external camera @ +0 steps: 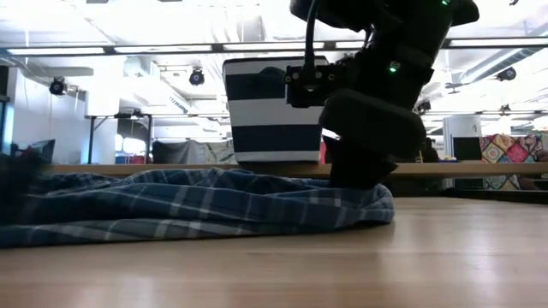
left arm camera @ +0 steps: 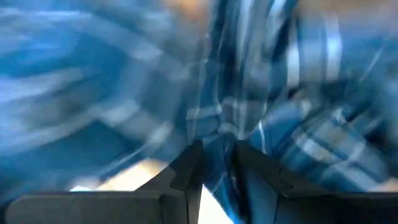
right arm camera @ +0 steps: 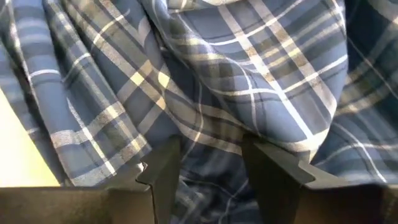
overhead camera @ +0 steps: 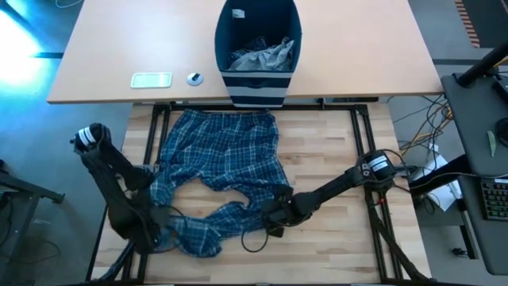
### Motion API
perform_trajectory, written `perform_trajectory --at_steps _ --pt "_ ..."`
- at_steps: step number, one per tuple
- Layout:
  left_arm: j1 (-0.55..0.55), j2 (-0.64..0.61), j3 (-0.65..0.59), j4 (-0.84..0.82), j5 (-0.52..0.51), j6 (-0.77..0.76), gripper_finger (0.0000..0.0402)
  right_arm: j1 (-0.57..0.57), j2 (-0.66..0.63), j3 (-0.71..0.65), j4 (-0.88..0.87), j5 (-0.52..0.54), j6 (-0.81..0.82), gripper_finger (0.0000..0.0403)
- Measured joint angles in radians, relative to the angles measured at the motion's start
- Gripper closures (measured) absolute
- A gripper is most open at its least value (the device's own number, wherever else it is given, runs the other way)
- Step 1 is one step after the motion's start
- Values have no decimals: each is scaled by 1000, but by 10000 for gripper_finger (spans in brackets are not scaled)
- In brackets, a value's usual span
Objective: Fold Laundry from Bin
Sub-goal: Fold the blue patterned pants
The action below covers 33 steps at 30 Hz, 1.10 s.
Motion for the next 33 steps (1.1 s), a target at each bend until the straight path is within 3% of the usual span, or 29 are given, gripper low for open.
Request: perform_trajectory --at_steps 2,4,7,9,13,15,17,23,29,33 --pt "8 -22 93 -65 -55 19 326 0 -1 0 -7 0 0 232" --pt "20 -32 160 -54 -184 20 326 0 -8 1 -14 -1 0 232" --pt "61 -35 209 67 -405 20 326 0 -15 22 -13 -4 0 232" --pt "118 -18 191 157 -471 49 326 0 -24 43 -6 -3 0 232" --pt "222 30 70 501 -487 226 326 0 -28 64 66 -4 0 232" --pt "259 59 -11 685 -436 282 326 0 -21 62 107 -4 1 232" --pt "283 86 -86 749 -365 284 326 1 -19 62 122 -5 10 232" --pt "285 52 -225 574 -294 195 326 24 -9 38 204 -31 -35 232" --pt "296 -177 -244 238 -313 130 326 55 65 5 210 -95 61 232" --pt "296 -366 -235 216 -312 121 326 77 78 2 107 -106 106 232"
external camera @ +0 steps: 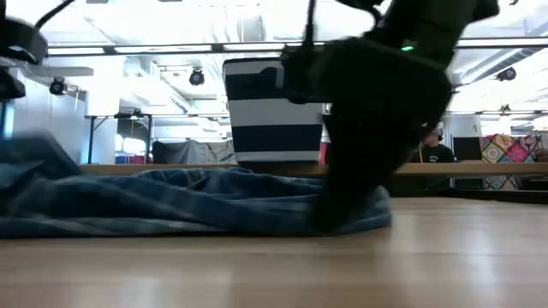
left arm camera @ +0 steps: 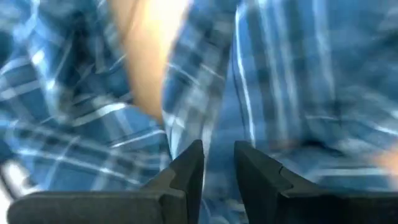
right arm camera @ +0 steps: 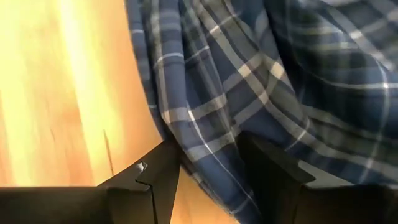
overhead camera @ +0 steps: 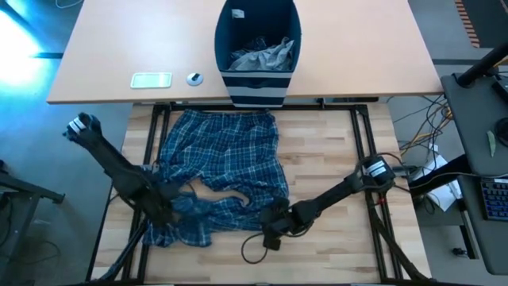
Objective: Fold Laundry from Bin
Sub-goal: Fold the blue patterned pants
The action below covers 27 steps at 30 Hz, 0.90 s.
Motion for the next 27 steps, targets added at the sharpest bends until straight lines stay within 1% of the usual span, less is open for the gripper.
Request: perform_trajectory --at_steps 2,4,7,9,12,14,18,20,21,22,25,27 --pt "3 -64 -2 -5 -12 -20 326 13 -25 -1 -90 -9 3 232" --pt "4 -101 -2 2 -47 -49 326 24 -63 -2 -198 -17 9 232" --pt "4 -111 -3 19 -57 -78 326 37 -132 -10 -329 -19 22 232" --pt "4 -93 -7 106 -81 -77 326 41 -180 -16 -337 1 33 232" --pt "9 -50 -33 391 -144 -7 326 41 -259 -9 -251 45 46 232" --pt "28 8 -67 609 -185 42 326 40 -276 -7 -143 88 41 232" --pt "82 164 -118 948 -200 132 326 25 -238 -9 146 138 17 232" --pt "96 256 -124 1048 -187 175 326 14 -198 -7 290 140 18 232" --pt "99 301 -121 1067 -173 186 326 11 -168 -3 343 143 23 232" --pt "100 340 -116 1047 -154 190 326 6 -138 3 374 143 31 232" --pt "99 435 -102 873 -90 157 326 4 -40 38 366 118 72 232" --pt "89 455 -96 768 -45 130 326 6 10 63 330 63 108 232"
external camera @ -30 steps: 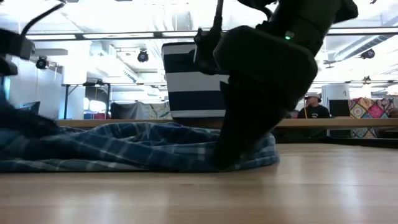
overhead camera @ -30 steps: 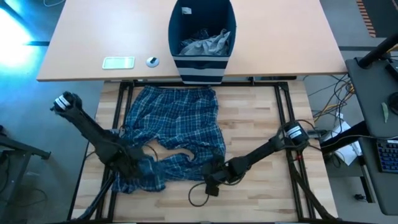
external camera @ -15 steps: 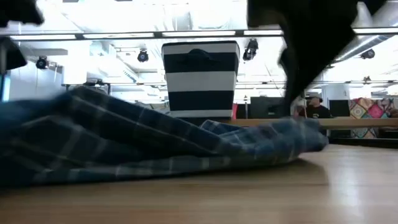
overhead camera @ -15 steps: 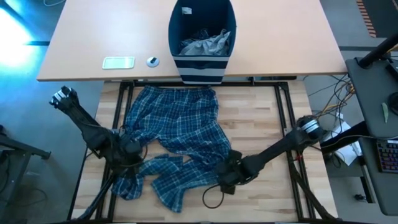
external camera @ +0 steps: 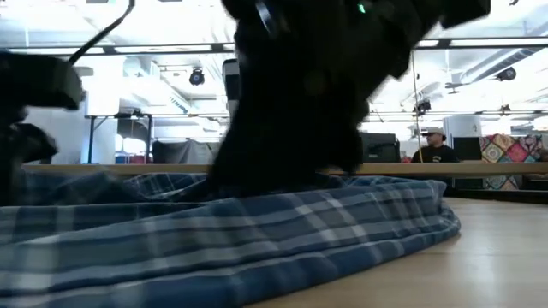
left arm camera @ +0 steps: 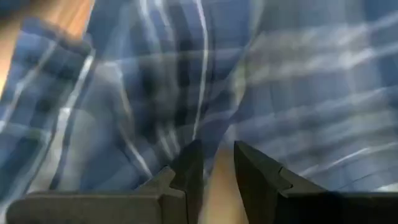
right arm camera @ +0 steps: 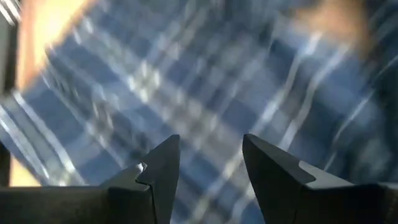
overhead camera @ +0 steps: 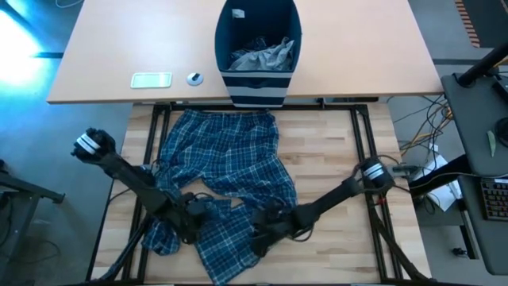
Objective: Fold Laundry from Bin
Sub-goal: Fold the blue patterned pants
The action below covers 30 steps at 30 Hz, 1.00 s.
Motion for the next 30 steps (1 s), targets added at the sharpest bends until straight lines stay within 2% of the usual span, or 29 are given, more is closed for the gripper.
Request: perform_trajectory --at_steps 4,7,9,12,16,20,23,27,30 --pt "-44 -40 17 -156 64 -52 326 9 48 48 -201 -126 88 232" --pt "-92 -92 18 -219 117 -131 326 18 14 72 -524 -159 159 232" --pt "-141 -115 15 -212 142 -185 326 29 -37 76 -714 -162 147 232" --pt "-221 -118 11 -200 156 -257 326 47 -136 62 -995 -109 110 232" --pt "-263 -107 22 -98 119 -310 326 59 -313 38 -1148 7 105 232" --pt "-227 -107 88 -1 -75 -319 326 77 -432 -61 -832 106 103 232" --pt "-162 -103 140 -3 -192 -318 326 101 -456 -169 -486 137 67 232" --pt "-59 -82 200 -45 -237 -316 326 165 -355 -304 -188 82 79 232" --pt "6 -61 251 -107 -216 -327 326 240 -274 -344 -172 -10 158 236"
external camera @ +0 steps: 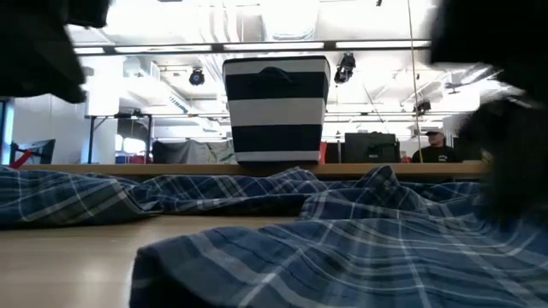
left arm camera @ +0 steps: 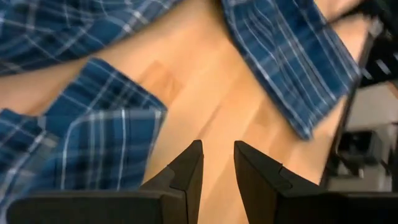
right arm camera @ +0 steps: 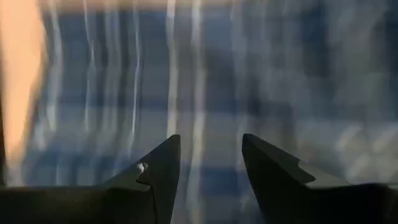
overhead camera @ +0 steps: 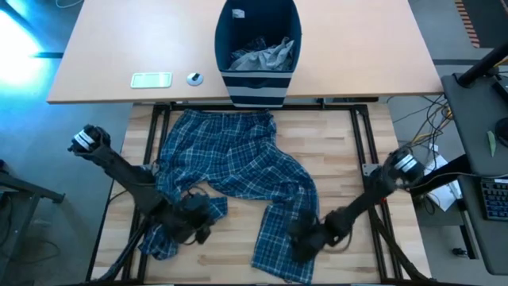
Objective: Fold Laundry from Bin
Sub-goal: Fold the blue patterned pants
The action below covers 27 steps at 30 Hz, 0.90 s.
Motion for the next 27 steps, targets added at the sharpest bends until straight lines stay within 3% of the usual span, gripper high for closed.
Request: perform_trajectory --at_steps 4,11,13,17,20,24,27 --pt "46 29 77 -100 68 -17 326 148 39 -10 4 -88 103 245" --pt "67 78 201 -336 89 -67 326 433 21 42 -33 -273 231 254" --pt "75 86 206 -318 86 -69 326 465 -8 76 -112 -240 241 253" --pt "103 135 200 -128 32 12 326 448 -76 140 -284 36 212 253" --pt "142 208 197 52 30 110 326 402 -69 110 -375 164 196 252" --pt "192 297 201 220 28 172 326 340 -61 28 -258 143 182 255" --pt "216 339 227 239 27 198 326 336 -32 -36 -105 42 239 260"
